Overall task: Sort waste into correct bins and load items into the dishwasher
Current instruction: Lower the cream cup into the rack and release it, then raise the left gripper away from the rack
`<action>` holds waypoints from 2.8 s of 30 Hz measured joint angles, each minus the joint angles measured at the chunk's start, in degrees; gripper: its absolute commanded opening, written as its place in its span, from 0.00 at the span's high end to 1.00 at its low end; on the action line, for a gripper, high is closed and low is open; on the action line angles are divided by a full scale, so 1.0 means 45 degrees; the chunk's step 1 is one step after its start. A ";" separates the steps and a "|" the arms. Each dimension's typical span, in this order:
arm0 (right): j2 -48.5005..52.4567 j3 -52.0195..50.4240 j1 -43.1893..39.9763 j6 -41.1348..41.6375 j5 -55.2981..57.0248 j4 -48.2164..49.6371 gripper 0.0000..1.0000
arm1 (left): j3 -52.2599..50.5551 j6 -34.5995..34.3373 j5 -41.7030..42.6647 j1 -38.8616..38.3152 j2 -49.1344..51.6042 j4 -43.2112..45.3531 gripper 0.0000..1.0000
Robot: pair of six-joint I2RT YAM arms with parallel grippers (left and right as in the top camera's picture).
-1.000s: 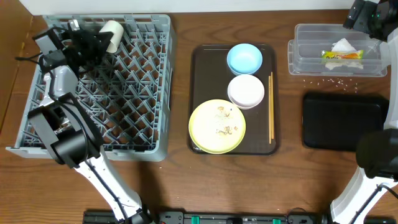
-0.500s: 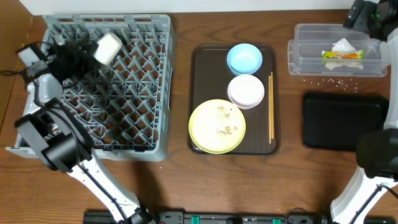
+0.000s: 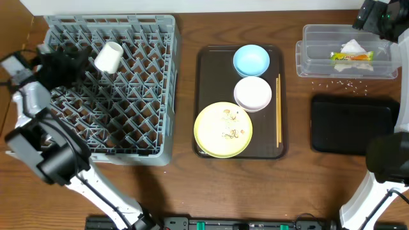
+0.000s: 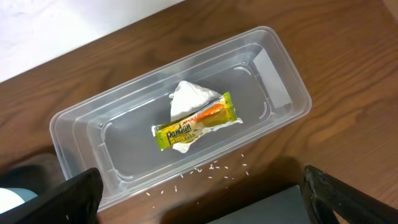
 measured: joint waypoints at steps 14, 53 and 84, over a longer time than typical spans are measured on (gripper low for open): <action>0.0000 -0.0005 0.0000 0.0000 0.0000 0.0000 0.01 | -0.0005 0.4367 -0.5644 -0.2215 -0.3682 -0.3065 0.92; 0.0000 0.0000 0.0000 0.0000 0.0000 0.0000 0.01 | -0.0010 0.9078 -1.5227 -0.6868 -0.1219 -0.1030 0.92; 0.0000 0.0000 0.0000 0.0000 0.0000 0.0000 0.01 | -0.0010 0.7315 -1.6475 -0.5168 -0.2001 -0.2118 0.92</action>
